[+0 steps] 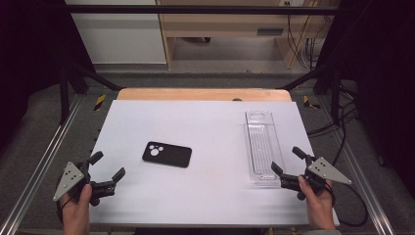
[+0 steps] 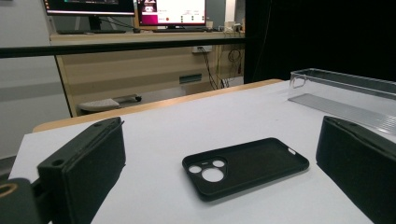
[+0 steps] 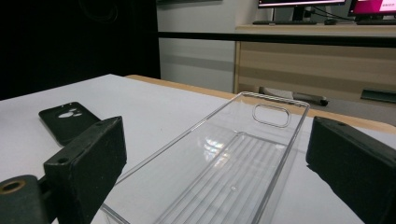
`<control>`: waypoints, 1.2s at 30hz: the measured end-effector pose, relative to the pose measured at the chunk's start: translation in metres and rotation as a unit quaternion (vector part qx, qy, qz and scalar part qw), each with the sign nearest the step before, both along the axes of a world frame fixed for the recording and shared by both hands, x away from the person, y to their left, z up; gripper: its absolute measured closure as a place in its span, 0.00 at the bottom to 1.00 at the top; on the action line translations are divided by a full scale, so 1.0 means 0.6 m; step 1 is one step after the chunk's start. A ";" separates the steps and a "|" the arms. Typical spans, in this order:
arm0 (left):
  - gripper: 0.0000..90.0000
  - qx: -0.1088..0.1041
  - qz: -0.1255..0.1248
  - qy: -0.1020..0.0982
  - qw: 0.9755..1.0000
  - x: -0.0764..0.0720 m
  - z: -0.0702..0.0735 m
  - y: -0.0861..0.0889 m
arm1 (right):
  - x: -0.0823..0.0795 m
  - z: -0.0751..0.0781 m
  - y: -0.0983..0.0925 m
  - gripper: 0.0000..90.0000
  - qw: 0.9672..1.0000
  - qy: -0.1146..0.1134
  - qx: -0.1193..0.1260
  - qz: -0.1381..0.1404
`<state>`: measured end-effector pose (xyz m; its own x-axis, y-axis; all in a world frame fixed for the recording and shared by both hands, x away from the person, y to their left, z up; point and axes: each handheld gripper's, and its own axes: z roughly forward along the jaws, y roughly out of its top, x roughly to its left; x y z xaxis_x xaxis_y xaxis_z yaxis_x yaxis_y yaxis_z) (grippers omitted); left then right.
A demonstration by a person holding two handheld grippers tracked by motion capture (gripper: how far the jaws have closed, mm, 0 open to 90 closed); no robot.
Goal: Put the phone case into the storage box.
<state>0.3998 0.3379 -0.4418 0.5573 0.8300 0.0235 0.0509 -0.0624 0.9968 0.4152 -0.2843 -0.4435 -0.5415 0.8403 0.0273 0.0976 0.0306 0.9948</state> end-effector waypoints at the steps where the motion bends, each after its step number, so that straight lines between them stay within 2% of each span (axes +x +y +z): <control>1: 0.02 0.001 0.001 0.001 1.000 0.001 -0.001 -0.001 | 0.001 -0.001 -0.002 0.06 1.000 0.001 0.005 -0.004; 8: 0.02 0.002 -0.001 0.005 1.000 -0.001 -0.001 -0.004 | -0.007 0.006 0.003 0.06 1.000 -0.003 0.001 -0.014; 11: 0.02 0.003 -0.003 0.004 1.000 -0.004 -0.001 -0.006 | -0.012 0.014 0.011 0.05 1.000 -0.008 -0.001 -0.027; 17: 0.02 0.004 -0.001 0.009 1.000 -0.003 -0.003 -0.004 | -0.014 0.023 0.029 0.05 0.998 -0.012 -0.017 -0.053; 19: 0.02 0.003 0.000 0.009 1.000 -0.004 -0.003 -0.002 | -0.015 0.026 0.044 0.04 0.997 -0.007 -0.033 -0.067; 28: 0.02 0.010 0.003 0.013 1.000 0.000 -0.002 -0.008 | -0.023 0.038 0.080 0.04 0.997 -0.007 -0.040 -0.072; 36: 0.02 0.014 0.002 0.015 1.000 -0.003 -0.003 -0.010 | -0.032 0.057 0.125 0.05 0.997 -0.009 -0.045 -0.055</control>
